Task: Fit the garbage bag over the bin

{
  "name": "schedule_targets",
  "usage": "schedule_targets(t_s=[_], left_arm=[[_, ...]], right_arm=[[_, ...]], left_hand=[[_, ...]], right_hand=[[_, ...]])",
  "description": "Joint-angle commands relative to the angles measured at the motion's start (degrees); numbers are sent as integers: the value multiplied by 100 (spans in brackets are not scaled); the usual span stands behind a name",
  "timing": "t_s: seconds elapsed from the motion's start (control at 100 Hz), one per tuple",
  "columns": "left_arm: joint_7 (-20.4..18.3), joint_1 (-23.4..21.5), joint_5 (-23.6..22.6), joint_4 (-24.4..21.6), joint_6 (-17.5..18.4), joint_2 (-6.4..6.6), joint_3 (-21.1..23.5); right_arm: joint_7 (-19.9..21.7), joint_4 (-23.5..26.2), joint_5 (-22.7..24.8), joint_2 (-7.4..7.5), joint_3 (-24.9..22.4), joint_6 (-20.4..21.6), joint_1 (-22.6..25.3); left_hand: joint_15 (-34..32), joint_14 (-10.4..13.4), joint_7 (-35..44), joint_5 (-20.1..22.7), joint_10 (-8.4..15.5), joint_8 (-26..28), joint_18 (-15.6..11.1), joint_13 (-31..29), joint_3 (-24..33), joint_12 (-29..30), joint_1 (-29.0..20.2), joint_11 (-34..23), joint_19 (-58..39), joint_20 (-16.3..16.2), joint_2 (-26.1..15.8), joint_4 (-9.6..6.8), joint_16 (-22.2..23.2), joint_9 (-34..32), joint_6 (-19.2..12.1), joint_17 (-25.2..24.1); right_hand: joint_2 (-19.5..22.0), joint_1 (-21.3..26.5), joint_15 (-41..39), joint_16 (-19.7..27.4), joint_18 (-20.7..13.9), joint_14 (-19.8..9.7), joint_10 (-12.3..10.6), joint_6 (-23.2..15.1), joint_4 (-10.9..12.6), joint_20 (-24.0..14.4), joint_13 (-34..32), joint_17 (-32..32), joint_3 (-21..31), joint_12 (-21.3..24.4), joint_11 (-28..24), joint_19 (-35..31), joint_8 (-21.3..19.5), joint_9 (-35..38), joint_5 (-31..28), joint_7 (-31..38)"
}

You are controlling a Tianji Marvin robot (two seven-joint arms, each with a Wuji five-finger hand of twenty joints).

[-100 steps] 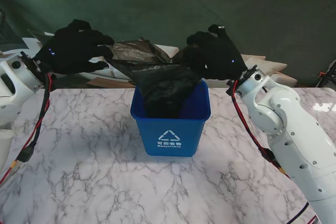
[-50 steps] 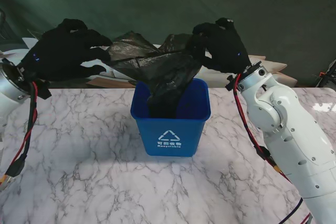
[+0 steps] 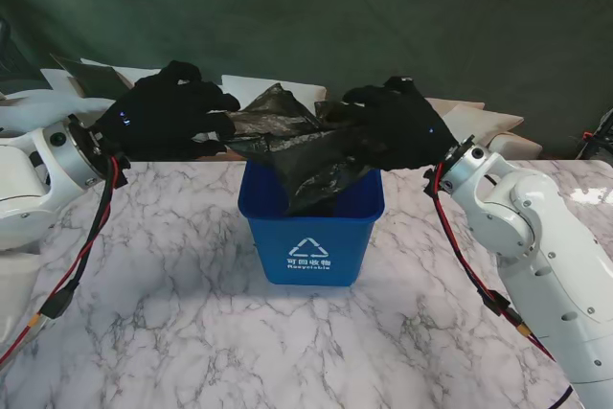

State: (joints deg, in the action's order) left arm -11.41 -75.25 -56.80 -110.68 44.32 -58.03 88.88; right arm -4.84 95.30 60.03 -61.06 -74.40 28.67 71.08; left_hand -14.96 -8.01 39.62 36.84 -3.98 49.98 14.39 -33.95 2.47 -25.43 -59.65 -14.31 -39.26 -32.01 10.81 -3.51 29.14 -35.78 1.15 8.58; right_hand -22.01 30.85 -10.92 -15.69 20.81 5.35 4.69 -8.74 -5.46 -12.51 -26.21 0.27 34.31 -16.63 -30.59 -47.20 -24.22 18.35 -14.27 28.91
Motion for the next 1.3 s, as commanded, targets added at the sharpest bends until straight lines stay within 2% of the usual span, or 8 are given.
schedule_targets(t_s=[0.0,0.46,0.64,0.72,0.79,0.9,1.08,1.29], left_arm=[[-148,64,32,18,-64,-2,-67],[-430,336,-106,183,-260,39,-349],[-402,393,-108,193,-288,28,-449],[-326,366,-77,160,-266,14,-468],[-227,307,-75,116,-217,0,-450],[64,195,-212,84,-128,-30,-376],[172,84,-219,173,-85,-34,-135],[15,56,414,568,-219,-34,93]], right_arm=[[84,115,-91,38,3,4,32],[422,605,-342,42,-247,197,176],[779,728,-201,109,-267,307,187],[792,673,-126,119,-172,308,125],[698,578,-132,103,-73,264,72],[318,371,-189,48,56,209,5],[-189,92,-191,-11,145,342,-82],[-426,-71,-190,-38,213,417,-130]], left_hand=[[108,17,79,98,32,62,112,-68,140,-56,-221,68,-99,-125,82,-74,44,-116,160,-78],[108,22,65,100,33,89,104,-59,161,-61,-212,72,-99,-126,84,-63,42,-102,155,-83],[103,21,62,88,29,102,100,-59,159,-68,-205,66,-105,-129,73,-56,46,-93,164,-85],[100,22,59,72,29,107,97,-57,159,-72,-206,58,-111,-131,63,-54,49,-96,158,-82],[97,35,57,57,30,112,89,-58,145,-72,-174,59,-116,-133,46,-48,51,-86,126,-81],[94,37,-15,-37,15,75,78,-57,87,-63,-67,74,-136,-137,-74,-5,54,-51,-31,-69],[216,-25,-2613,-983,-82,-1752,94,79,-310,584,759,680,-29,-58,-694,139,-63,571,-108,-131],[457,-257,-4068,-2857,-794,-3368,126,504,-341,1801,2000,1499,519,155,82,257,-435,2221,267,-229]], right_hand=[[-170,-249,214,141,-2,99,60,58,148,75,217,-148,-128,70,144,188,174,-242,317,-175],[-442,-1129,527,288,37,215,313,1530,143,125,531,-273,-392,263,475,492,501,-720,109,-923],[-440,-797,579,346,121,271,379,275,124,191,551,-251,-507,328,621,575,-803,-635,-792,21],[-110,136,533,349,151,262,366,-591,217,233,418,-169,-1087,234,444,503,-1468,-364,-1436,842],[-38,1261,423,310,151,201,253,-1602,213,331,220,-107,-1856,81,211,380,-1070,-17,-1585,2307],[-242,1321,114,99,111,73,47,-2383,-346,364,-112,10,517,-392,-224,172,-1705,393,-2110,2793],[-72,1351,-181,-79,41,-66,-82,-2575,-560,359,-307,58,869,-688,-519,90,-2091,556,-2069,3001],[1,1376,-276,-116,7,-103,-100,-2560,-577,357,-297,66,813,-754,-577,60,-2120,547,-1982,3053]])
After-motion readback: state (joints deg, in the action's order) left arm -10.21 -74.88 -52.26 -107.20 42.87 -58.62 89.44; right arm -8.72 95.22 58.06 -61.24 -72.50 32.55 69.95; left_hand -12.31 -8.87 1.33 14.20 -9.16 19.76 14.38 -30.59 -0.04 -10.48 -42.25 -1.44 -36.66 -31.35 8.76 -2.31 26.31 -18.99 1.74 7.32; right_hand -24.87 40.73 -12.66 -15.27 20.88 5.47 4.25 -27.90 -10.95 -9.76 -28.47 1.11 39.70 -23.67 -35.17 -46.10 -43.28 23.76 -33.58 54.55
